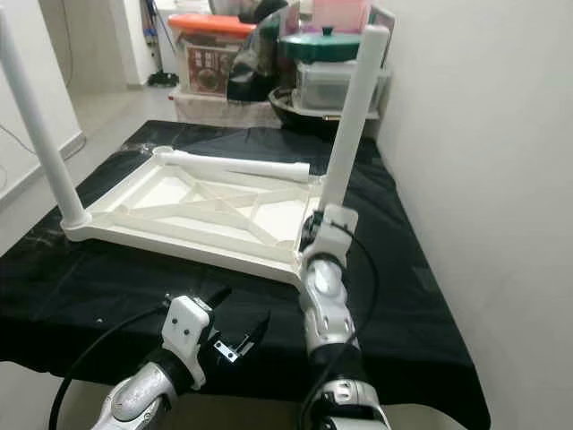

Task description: Building children table

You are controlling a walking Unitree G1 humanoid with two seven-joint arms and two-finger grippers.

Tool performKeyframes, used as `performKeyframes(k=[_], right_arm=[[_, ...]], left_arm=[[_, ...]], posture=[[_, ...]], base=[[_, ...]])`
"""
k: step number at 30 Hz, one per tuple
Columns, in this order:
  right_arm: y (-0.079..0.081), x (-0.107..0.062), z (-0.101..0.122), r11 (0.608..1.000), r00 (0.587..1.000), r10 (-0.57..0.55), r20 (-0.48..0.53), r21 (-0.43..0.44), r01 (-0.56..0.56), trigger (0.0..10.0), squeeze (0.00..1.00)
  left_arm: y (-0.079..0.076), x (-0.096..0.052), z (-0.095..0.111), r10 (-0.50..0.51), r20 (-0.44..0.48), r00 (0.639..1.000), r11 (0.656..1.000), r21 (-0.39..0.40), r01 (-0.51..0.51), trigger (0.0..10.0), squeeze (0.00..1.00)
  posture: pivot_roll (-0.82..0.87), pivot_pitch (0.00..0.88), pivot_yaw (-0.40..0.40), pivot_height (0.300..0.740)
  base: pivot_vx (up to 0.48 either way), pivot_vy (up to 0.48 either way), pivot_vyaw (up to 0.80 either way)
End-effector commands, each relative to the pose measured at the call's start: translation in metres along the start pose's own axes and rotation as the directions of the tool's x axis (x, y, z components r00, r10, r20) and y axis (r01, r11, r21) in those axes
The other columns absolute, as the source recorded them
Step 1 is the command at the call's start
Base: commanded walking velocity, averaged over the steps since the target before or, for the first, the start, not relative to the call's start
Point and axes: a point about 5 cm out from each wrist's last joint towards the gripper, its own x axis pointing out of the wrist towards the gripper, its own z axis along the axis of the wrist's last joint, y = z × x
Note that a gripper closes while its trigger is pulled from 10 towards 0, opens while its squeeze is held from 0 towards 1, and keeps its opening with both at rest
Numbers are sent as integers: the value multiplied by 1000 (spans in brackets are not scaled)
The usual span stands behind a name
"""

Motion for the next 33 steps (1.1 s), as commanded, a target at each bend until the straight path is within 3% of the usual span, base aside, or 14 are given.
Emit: performKeyframes(k=[1,2,4,9,13,15,17,21,24,25,26,27,28,33], right_arm=[[-6,3,6,999,998,45,41,-2,-45,10000,0],[-6,3,6,999,998,45,41,-2,-45,10000,0],[-5,7,7,957,956,290,33,9,-291,10000,0],[-4,7,4,875,875,484,-24,29,-483,10000,0],[-5,-4,3,523,506,842,-185,58,-850,10000,0],[-6,-5,2,478,458,864,-207,57,-877,10000,0],[-6,-12,0,346,313,916,-252,100,-933,10000,0],[-4,-14,3,244,206,949,-238,142,-959,10000,0],[-2,-13,6,218,183,958,-220,150,-964,10000,0],[2,-14,9,174,140,971,-194,169,-970,10000,0],[5,-15,10,138,105,978,-183,183,-973,8745,0],[5,-15,10,138,105,978,-183,183,-973,8745,0],[8,-16,8,124,90,978,-186,183,-975,941,0],[12,-13,4,188,163,971,-173,139,-972,0,0]], left_arm=[[0,0,-2,0,-8,1000,1000,2,0,10000,0],[0,0,-2,0,-8,1000,1000,2,0,10000,0],[0,0,-2,-5,-10,1000,1000,5,5,10000,0],[1,0,-2,-4,-8,1000,1000,6,4,10000,0],[2,1,-1,2,-2,1000,1000,10,-2,10000,0],[2,2,-1,2,-1,1000,1000,10,-2,10000,0],[2,2,-1,0,-2,1000,1000,11,0,10000,0],[2,2,-1,-1,-3,1000,1000,11,1,10000,0],[2,1,-1,-1,-4,1000,1000,11,1,10000,0],[2,1,-1,-1,-4,1000,1000,11,1,10000,0],[2,1,-1,-1,-5,1000,1000,11,1,10000,0],[2,1,-1,-1,-5,1000,1000,11,1,10000,0],[2,1,-1,-1,-5,1000,1000,11,1,10000,0],[1,0,-1,-1,-6,1000,1000,10,1,10000,0]], posture=[[33,0,-35,740],[33,0,-35,740],[47,0,-34,740],[53,0,-40,740],[61,0,-46,740],[61,0,-46,740],[71,0,-50,740],[72,0,-50,740],[76,0,-50,740],[78,0,-50,740],[80,0,-50,740],[80,0,-50,740],[81,0,-49,740],[78,0,-48,740]], base=[[0,0,0],[0,0,0],[0,0,0],[0,0,0],[0,0,0],[0,0,0],[0,0,0],[0,0,0],[0,0,0],[0,0,0],[0,0,0],[0,0,0],[0,0,0],[0,0,0]])
